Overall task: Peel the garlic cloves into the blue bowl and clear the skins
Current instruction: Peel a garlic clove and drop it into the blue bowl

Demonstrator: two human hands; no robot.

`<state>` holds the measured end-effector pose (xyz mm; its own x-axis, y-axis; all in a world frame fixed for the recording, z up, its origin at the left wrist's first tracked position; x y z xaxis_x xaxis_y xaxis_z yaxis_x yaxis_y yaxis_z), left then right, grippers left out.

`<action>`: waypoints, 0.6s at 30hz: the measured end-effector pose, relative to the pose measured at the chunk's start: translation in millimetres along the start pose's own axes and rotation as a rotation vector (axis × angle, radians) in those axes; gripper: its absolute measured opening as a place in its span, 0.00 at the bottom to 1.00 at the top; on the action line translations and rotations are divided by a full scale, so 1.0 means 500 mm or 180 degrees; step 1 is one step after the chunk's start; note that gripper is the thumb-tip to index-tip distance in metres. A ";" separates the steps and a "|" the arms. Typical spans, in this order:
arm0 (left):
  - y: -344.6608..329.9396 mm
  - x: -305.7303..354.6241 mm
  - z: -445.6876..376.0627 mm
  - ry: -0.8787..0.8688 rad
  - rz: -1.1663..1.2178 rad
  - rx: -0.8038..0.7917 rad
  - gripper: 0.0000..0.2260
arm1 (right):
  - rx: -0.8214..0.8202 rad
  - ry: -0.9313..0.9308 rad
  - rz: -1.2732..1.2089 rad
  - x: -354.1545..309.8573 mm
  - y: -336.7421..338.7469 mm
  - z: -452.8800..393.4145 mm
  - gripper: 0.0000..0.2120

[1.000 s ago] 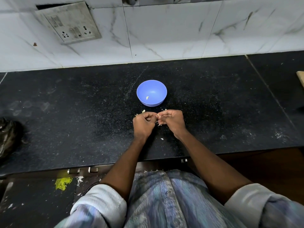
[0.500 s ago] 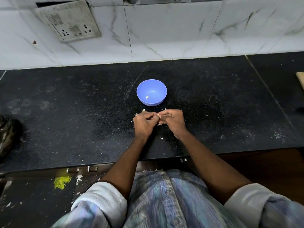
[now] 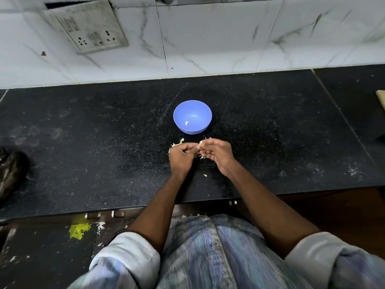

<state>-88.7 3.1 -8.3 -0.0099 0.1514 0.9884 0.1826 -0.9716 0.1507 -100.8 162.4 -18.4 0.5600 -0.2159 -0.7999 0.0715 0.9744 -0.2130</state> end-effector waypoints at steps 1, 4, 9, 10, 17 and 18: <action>0.003 0.000 -0.002 -0.0036 -0.0149 0.0031 0.02 | -0.0026 -0.0001 0.0067 -0.001 -0.002 0.001 0.07; 0.006 0.016 -0.007 -0.0356 -0.0632 -0.0014 0.01 | 0.0041 0.0029 0.0246 -0.009 0.003 0.002 0.09; 0.005 0.024 -0.011 -0.0506 -0.0720 -0.0038 0.04 | 0.0187 0.0132 0.0442 -0.017 0.012 0.000 0.07; 0.003 0.021 -0.010 -0.0399 -0.0597 -0.0062 0.03 | 0.0211 0.0158 0.0452 -0.018 0.012 -0.001 0.07; -0.005 0.019 -0.013 -0.0682 -0.1076 -0.0267 0.02 | 0.0138 0.0171 0.0878 -0.018 0.013 -0.002 0.07; -0.007 0.019 -0.014 -0.0729 -0.1237 -0.0298 0.04 | 0.0138 0.0233 0.1008 -0.021 0.010 -0.001 0.05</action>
<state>-96.3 6.9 0.7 0.1593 0.5339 0.8304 0.1186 -0.8454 0.5208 -107.0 169.4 -11.3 0.4993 0.0959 -0.8611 -0.0608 0.9953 0.0756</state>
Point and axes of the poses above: each hand's wrist, its own z-axis away from the middle knuckle, its own y-axis out of the back of the hand, x = y × z, the point moved 8 cm from there along -z, towards the middle knuckle, and after that the axes turned 8 degrees about -y, right-handed, at the moved point
